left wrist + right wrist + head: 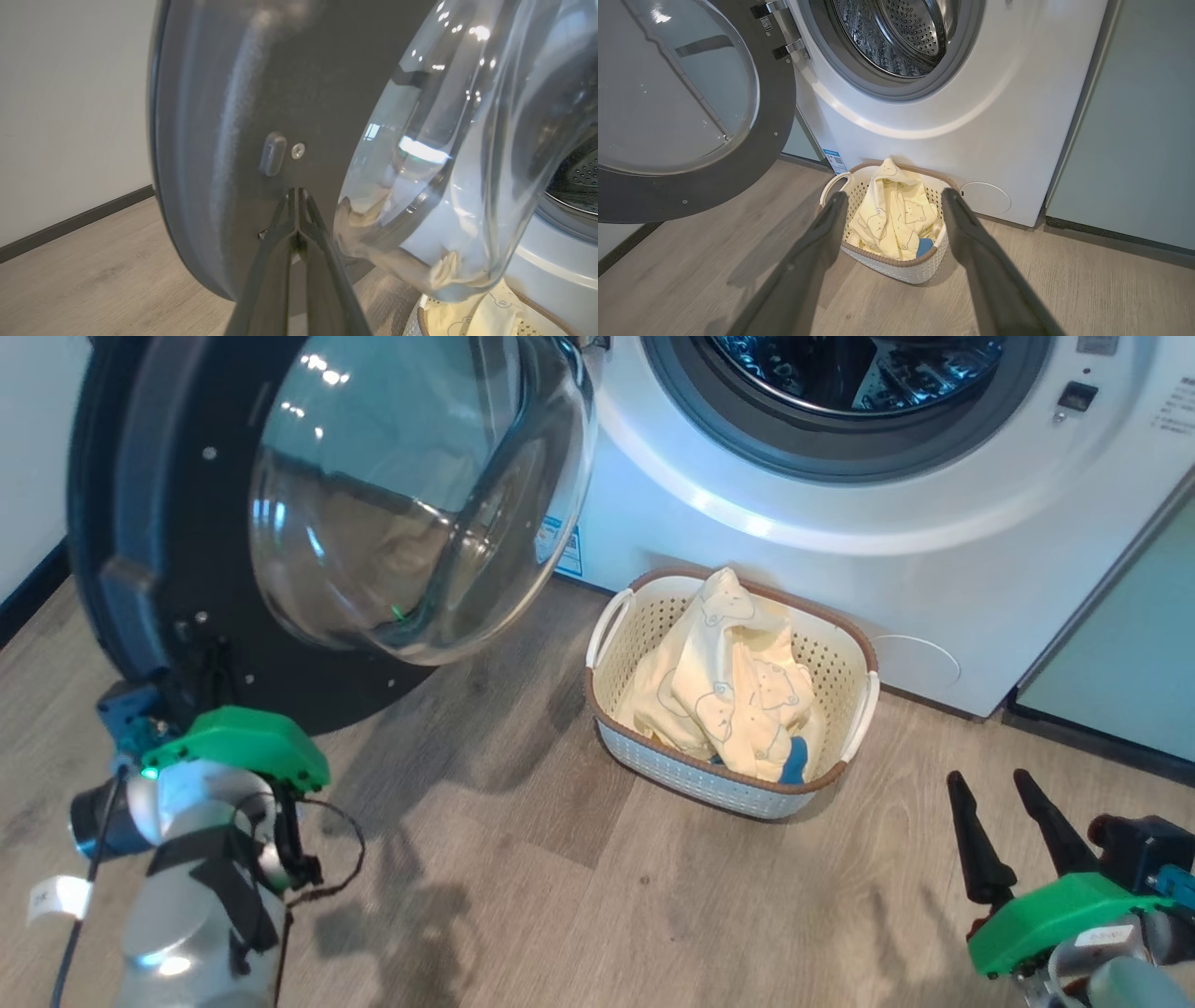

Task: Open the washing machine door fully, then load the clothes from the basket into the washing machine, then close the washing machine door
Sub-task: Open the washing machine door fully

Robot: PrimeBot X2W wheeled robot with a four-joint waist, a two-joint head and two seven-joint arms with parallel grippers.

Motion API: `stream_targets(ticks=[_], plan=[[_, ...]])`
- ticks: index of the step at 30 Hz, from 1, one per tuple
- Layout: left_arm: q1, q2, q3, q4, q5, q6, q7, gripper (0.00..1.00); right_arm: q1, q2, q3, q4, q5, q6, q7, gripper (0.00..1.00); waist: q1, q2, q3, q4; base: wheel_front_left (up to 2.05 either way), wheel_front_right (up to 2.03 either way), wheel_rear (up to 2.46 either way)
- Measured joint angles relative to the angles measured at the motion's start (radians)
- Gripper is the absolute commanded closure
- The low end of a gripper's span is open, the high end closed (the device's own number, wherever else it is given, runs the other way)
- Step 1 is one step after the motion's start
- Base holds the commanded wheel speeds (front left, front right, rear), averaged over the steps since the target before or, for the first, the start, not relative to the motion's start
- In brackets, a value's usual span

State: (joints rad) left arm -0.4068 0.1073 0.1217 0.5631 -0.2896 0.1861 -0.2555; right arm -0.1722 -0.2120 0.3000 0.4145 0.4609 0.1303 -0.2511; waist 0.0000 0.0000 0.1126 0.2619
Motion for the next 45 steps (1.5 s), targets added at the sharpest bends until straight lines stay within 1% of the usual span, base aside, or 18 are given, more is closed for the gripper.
stream_targets(ticks=[4, 12, 23, 25, 40, 45], plan=[[-0.021, 0.004, 0.031, 0.020, 0.014, -0.008, 0.000, 1.00, 0.000, -0.002, 0.002, 0.000, 0.005, 0.000, 0.000, 0.00, 0.0000, 0.0000, 0.008, -0.006, 0.00, 0.00, 0.00], [-0.078, 0.008, 0.093, 0.065, 0.045, -0.008, 0.000, 1.00, -0.020, -0.006, 0.011, 0.000, 0.005, 0.000, 0.000, 0.00, 0.0000, 0.0000, 0.033, -0.019, 0.00, 0.00, 0.00], [-0.158, 0.011, 0.202, 0.108, 0.045, -0.009, 0.000, 1.00, -0.050, -0.024, 0.014, -0.001, 0.005, 0.000, 0.000, 0.00, 0.0001, 0.0000, 0.092, -0.031, 0.00, 0.00, 0.00], [-0.174, 0.016, 0.221, 0.119, 0.045, -0.016, 0.000, 1.00, -0.063, -0.028, 0.015, -0.001, 0.005, 0.000, 0.000, 0.00, 0.0001, 0.0000, 0.103, -0.032, 0.00, 0.00, 0.00], [-0.273, 0.053, 0.330, 0.194, 0.089, -0.031, 0.000, 1.00, -0.126, -0.038, 0.024, -0.003, 0.004, 0.000, 0.000, 0.00, 0.0001, 0.0000, 0.167, -0.045, 0.00, 0.00, 0.00], [-0.291, 0.065, 0.346, 0.212, 0.113, -0.034, 0.000, 1.00, -0.126, -0.040, 0.028, -0.002, 0.004, 0.000, 0.000, 0.00, 0.0001, 0.0000, 0.179, -0.047, 0.00, 0.00, 0.00]])
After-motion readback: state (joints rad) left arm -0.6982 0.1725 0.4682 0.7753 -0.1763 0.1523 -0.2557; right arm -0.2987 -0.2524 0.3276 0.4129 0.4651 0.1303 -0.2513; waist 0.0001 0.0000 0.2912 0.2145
